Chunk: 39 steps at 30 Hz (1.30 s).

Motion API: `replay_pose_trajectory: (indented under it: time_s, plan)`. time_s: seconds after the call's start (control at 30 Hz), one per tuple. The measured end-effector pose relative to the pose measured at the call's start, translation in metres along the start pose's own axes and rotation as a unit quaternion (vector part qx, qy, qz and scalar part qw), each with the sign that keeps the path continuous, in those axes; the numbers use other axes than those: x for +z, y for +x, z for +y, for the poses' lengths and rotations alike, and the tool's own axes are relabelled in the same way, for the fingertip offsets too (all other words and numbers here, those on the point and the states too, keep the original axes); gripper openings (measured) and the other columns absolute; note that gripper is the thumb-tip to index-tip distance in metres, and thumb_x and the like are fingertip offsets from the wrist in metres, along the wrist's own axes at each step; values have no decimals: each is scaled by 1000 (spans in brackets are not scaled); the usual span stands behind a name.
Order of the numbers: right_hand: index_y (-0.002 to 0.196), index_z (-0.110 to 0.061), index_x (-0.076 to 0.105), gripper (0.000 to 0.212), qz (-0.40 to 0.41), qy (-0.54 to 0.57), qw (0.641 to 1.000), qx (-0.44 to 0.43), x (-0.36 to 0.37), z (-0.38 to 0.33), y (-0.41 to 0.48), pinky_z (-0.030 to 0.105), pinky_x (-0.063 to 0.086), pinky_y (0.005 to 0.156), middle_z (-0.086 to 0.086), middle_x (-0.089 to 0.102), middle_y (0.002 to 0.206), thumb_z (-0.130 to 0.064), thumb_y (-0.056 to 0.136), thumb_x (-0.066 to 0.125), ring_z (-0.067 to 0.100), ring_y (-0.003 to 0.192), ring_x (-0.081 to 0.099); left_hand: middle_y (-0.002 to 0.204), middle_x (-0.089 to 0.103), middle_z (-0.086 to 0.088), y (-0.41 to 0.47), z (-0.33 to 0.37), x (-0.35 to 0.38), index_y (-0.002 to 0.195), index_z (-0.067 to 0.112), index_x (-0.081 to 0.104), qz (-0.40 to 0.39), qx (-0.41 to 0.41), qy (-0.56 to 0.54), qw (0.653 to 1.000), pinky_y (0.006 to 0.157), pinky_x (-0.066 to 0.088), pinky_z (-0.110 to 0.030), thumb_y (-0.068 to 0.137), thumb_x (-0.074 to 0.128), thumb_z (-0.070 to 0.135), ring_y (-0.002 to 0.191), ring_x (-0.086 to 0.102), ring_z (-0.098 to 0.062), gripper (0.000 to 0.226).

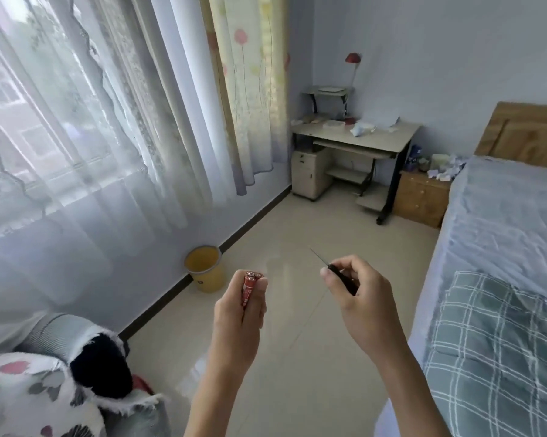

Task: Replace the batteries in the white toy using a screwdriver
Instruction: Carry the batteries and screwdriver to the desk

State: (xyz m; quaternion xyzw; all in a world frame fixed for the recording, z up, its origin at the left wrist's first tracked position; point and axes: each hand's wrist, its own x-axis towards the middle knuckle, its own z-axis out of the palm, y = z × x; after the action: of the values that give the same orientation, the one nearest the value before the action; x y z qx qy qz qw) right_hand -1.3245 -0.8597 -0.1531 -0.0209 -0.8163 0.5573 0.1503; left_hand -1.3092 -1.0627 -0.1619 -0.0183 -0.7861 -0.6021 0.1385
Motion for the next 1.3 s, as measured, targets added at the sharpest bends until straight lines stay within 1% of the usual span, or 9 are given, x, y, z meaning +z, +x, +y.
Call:
replay_pose_trajectory:
  time_s: [0.13,0.27,0.43,0.53,0.63,0.77,0.97,1.2,1.3]
  plan:
    - [89,-29,68,14,11,-7,1000,25,9,13,66,19,48,61,-13,73,82,-33,101,74,10,72,66,62,52,5,72,-15,29,92,18,61,-20,-5,-2,1000,58,40,-23,113,54,26,58,45,-15,23]
    - [89,-28,70,14,15,-6,998,58,18,38,121,28,53,66,-12,74,80,-32,102,74,10,73,68,62,53,4,140,-36,59,92,18,61,-42,-16,-20,999,58,40,-27,113,55,26,57,46,-17,23]
    - [88,-27,70,14,56,-19,995,81,37,75,213,23,47,62,-12,72,77,-30,101,75,7,67,63,62,55,4,241,-71,101,95,17,63,-76,-16,-28,997,59,41,-22,113,53,26,57,48,-16,22]
    - [88,-26,70,14,86,-23,992,88,54,91,277,27,48,62,-10,72,76,-29,100,76,8,66,63,62,55,3,315,-90,125,99,20,64,-98,-3,-39,994,59,40,-19,113,53,26,57,48,-15,19]
    - [87,-27,70,14,123,-34,988,88,67,93,351,33,51,64,-7,73,79,-29,100,76,16,71,67,62,54,1,400,-94,143,105,22,64,-132,26,-43,990,59,41,-22,114,52,22,57,48,-17,15]
    - [86,-25,70,16,166,-28,983,74,75,86,436,23,47,61,-6,72,78,-28,101,75,15,70,65,63,48,-13,503,-92,171,110,22,61,-161,57,-75,982,56,39,-36,114,51,19,57,44,-32,11]
    - [87,-22,70,16,195,-34,973,118,81,114,515,16,46,61,-10,71,77,-25,102,74,14,71,65,65,49,-16,601,-118,222,113,17,60,-209,49,-79,974,56,40,-36,114,51,17,57,45,-34,9]
    - [88,-23,71,14,215,-26,969,120,64,169,643,27,51,65,-6,73,80,-26,101,74,14,72,67,63,49,-14,705,-147,301,112,19,61,-229,36,-72,970,57,40,-34,113,52,17,56,44,-21,9]
    - [89,-23,71,13,218,-24,970,106,50,196,717,22,49,63,-9,73,80,-26,102,74,9,70,66,62,49,-9,764,-150,345,112,19,61,-228,48,-63,970,57,40,-35,113,52,17,56,45,-22,8]
